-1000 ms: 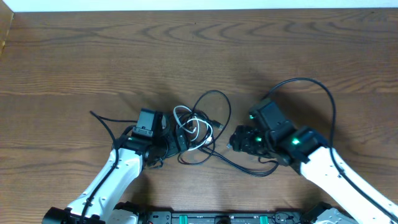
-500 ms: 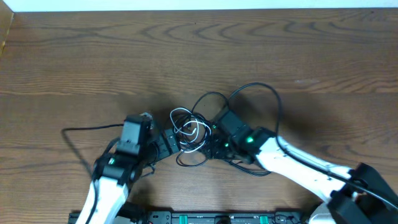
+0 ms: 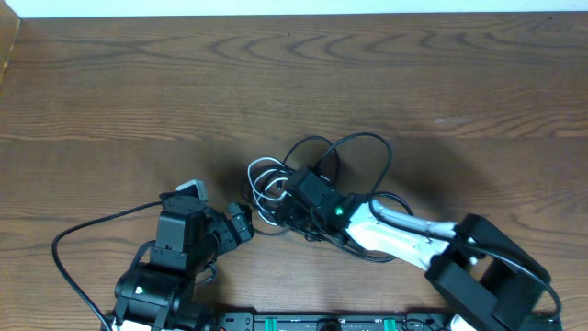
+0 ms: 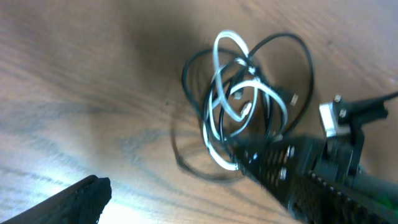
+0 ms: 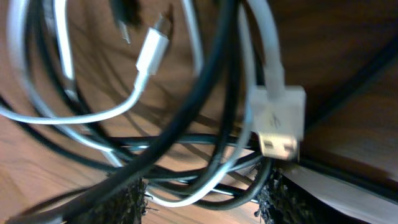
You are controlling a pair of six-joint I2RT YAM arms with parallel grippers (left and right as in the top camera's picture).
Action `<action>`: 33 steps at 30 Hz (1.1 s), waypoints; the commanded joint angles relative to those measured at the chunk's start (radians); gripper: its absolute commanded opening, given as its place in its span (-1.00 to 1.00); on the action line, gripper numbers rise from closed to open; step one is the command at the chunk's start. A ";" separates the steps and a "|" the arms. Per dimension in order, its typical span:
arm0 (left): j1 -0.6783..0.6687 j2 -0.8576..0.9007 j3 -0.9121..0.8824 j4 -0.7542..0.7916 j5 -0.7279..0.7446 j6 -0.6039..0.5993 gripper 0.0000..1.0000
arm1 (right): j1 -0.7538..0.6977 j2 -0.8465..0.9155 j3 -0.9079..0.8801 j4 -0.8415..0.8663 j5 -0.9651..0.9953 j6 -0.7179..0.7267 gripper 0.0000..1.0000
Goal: Untangle cables
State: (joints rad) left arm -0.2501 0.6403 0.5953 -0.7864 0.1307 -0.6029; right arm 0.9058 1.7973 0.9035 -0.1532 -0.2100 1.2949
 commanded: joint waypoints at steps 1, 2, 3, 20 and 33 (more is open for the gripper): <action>0.005 -0.002 0.025 -0.024 -0.020 0.000 0.97 | 0.005 0.129 -0.046 -0.007 0.023 0.133 0.11; 0.005 -0.002 0.025 -0.030 -0.020 0.000 0.97 | 0.005 0.139 -0.046 0.006 0.023 0.132 0.01; 0.005 -0.002 0.024 -0.034 -0.020 0.000 0.97 | 0.005 0.145 -0.046 0.016 0.023 0.132 -0.22; 0.005 -0.002 0.024 -0.051 -0.072 0.000 0.97 | -0.028 -0.035 -0.045 0.002 0.061 -0.377 -0.98; 0.005 -0.002 0.014 -0.035 -0.071 -0.002 0.99 | -0.012 -0.475 -0.045 -0.234 0.211 -0.567 -0.98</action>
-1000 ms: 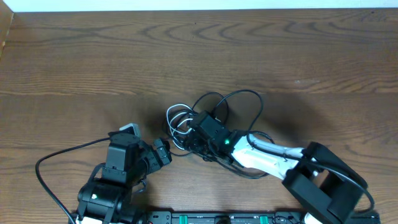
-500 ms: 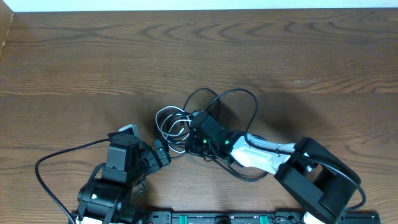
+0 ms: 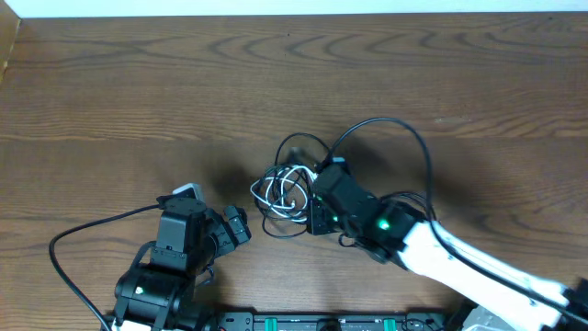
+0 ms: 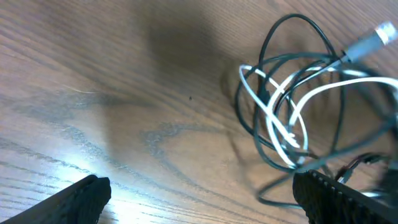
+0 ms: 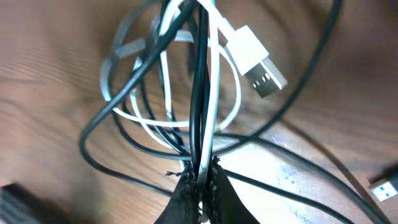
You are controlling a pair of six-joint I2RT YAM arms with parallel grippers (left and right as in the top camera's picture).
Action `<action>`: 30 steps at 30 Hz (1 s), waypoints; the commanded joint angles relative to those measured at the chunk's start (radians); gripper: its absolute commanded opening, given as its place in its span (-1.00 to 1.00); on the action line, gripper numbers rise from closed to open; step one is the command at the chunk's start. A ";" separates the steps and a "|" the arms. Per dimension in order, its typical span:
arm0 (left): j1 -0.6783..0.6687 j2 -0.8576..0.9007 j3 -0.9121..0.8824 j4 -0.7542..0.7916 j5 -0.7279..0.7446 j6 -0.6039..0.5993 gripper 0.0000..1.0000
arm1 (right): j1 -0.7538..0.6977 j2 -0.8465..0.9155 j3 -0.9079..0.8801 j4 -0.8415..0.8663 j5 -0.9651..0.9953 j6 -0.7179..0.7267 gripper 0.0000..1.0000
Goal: Untangle cables
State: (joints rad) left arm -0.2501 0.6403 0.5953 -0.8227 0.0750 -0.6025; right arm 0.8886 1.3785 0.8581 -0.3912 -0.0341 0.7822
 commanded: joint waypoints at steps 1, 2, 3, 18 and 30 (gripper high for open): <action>0.005 -0.002 0.014 0.001 -0.016 -0.002 0.99 | 0.005 -0.081 0.000 0.008 0.035 -0.072 -0.98; 0.005 -0.002 0.014 0.000 -0.015 -0.002 0.99 | 0.005 -0.100 0.000 0.010 0.035 -0.082 -0.98; 0.005 -0.002 0.014 0.000 -0.014 -0.003 0.99 | 0.005 -0.118 0.000 0.013 0.035 -0.089 -0.98; 0.005 -0.002 -0.003 0.024 0.210 -0.317 0.99 | 0.005 -0.221 0.000 0.062 -0.003 -0.088 -0.98; 0.002 0.003 -0.012 0.024 0.232 -0.537 0.66 | 0.005 -0.223 0.000 0.062 -0.029 -0.088 -0.98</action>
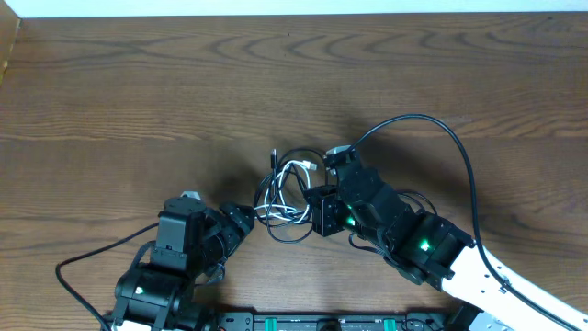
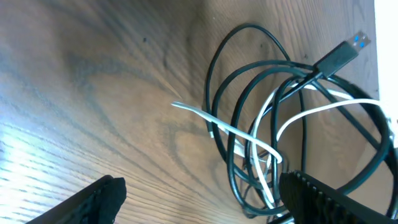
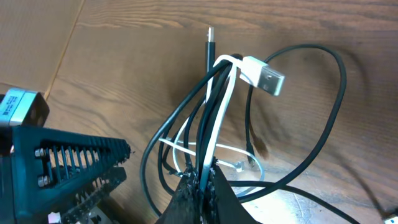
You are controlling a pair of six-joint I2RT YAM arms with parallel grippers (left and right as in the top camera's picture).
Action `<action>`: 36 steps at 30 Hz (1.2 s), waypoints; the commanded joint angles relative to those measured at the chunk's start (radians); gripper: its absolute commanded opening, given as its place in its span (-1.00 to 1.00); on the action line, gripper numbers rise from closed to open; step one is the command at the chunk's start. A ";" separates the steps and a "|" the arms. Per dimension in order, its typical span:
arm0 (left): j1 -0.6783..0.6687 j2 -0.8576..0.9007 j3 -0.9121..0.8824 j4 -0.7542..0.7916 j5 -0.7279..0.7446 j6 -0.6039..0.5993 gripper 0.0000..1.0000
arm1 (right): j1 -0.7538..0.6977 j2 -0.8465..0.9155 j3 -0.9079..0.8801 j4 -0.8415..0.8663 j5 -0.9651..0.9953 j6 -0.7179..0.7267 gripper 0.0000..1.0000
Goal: Untangle cables
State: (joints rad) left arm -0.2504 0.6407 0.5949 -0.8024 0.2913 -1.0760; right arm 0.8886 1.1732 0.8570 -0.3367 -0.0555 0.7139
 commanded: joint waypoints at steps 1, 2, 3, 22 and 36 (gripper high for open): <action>0.002 0.005 -0.011 0.003 0.016 -0.068 0.65 | 0.005 -0.018 0.001 0.007 -0.008 -0.019 -0.98; 0.002 0.010 -0.012 0.003 0.016 -0.068 0.65 | 0.005 -0.018 0.001 0.007 -0.009 -0.019 -0.98; 0.002 0.015 -0.012 0.003 0.016 -0.068 0.64 | 0.005 -0.018 0.001 0.006 -0.012 -0.019 -0.98; -0.093 0.312 -0.081 0.295 0.180 -0.116 -0.14 | 0.005 -0.018 0.001 0.003 -0.031 -0.019 -0.98; -0.085 0.407 -0.077 0.405 0.022 -0.059 -0.85 | 0.005 -0.018 0.001 -0.148 -0.037 -0.020 -0.98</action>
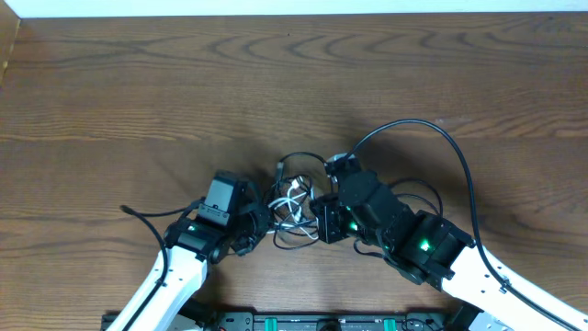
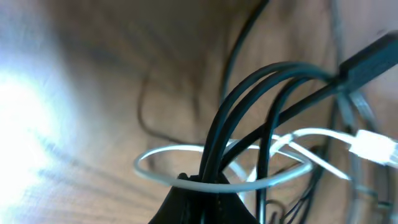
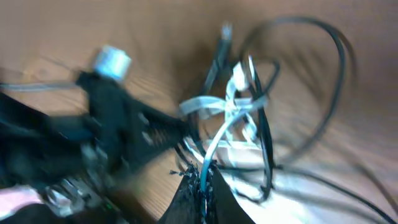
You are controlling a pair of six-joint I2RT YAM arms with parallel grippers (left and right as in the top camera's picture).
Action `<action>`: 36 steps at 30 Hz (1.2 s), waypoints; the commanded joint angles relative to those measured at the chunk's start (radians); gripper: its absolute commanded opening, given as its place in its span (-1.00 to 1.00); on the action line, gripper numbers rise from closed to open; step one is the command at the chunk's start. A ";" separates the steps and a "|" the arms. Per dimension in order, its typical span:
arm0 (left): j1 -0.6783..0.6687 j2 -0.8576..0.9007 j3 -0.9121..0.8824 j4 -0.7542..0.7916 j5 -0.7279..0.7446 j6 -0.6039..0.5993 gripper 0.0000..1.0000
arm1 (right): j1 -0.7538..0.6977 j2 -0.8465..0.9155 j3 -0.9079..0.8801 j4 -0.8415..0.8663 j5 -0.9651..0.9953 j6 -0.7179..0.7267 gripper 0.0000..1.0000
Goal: Untangle cables
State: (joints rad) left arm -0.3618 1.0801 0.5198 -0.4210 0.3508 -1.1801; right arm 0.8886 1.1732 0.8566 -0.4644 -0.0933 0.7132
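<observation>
A tangle of black and white cables (image 1: 296, 200) sits mid-table between my two arms. My left gripper (image 1: 260, 223) is at its left side, shut on a pair of black strands (image 2: 249, 106) that rise from its jaws (image 2: 208, 200); a white loop (image 2: 186, 180) crosses just in front. My right gripper (image 1: 322, 223) is at the tangle's right side, shut on a white strand (image 3: 217, 140) running up out of its jaws (image 3: 202, 182). The right wrist view is blurred and shows the left arm (image 3: 118, 124) close by.
A long black cable loop (image 1: 441, 147) arcs from the tangle over my right arm. The left arm's own lead (image 1: 138, 213) trails to the left. A black console (image 1: 322, 324) lines the table's front edge. A pale strip (image 1: 276, 7) marks the far edge.
My left gripper was open to the left of the tangle; now it is in the tangle, shut on black strands. The right gripper still holds its strands in about the same place.
At first my right gripper stood open around strands low in the tangle, the left open and apart. Then the right was shut on black and white strands, later holding them higher and further right. Now both grippers hold the tangle from opposite sides.
</observation>
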 commanded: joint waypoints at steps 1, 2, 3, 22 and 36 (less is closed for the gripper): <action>0.039 -0.053 0.002 0.045 -0.032 0.060 -0.85 | 0.005 -0.018 0.002 -0.047 0.010 -0.019 -0.97; 0.048 -0.071 0.004 0.068 -0.019 0.071 -0.85 | 0.005 -0.018 0.002 -0.066 0.015 -0.019 -0.97; 0.057 -0.091 0.006 0.093 -0.002 0.079 -0.85 | 0.005 -0.018 0.002 -0.085 0.016 -0.019 -0.97; 0.071 -0.299 0.006 0.331 0.001 0.028 -0.85 | 0.019 0.032 -0.002 -0.242 0.008 -0.018 -0.10; 0.071 -0.298 0.006 0.333 0.236 0.562 -0.85 | 0.007 0.069 0.000 -0.100 -0.011 0.003 -0.10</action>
State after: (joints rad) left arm -0.2951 0.7925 0.5182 -0.0975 0.4641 -0.8753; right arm 0.9127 1.2644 0.8558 -0.5667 -0.1028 0.7128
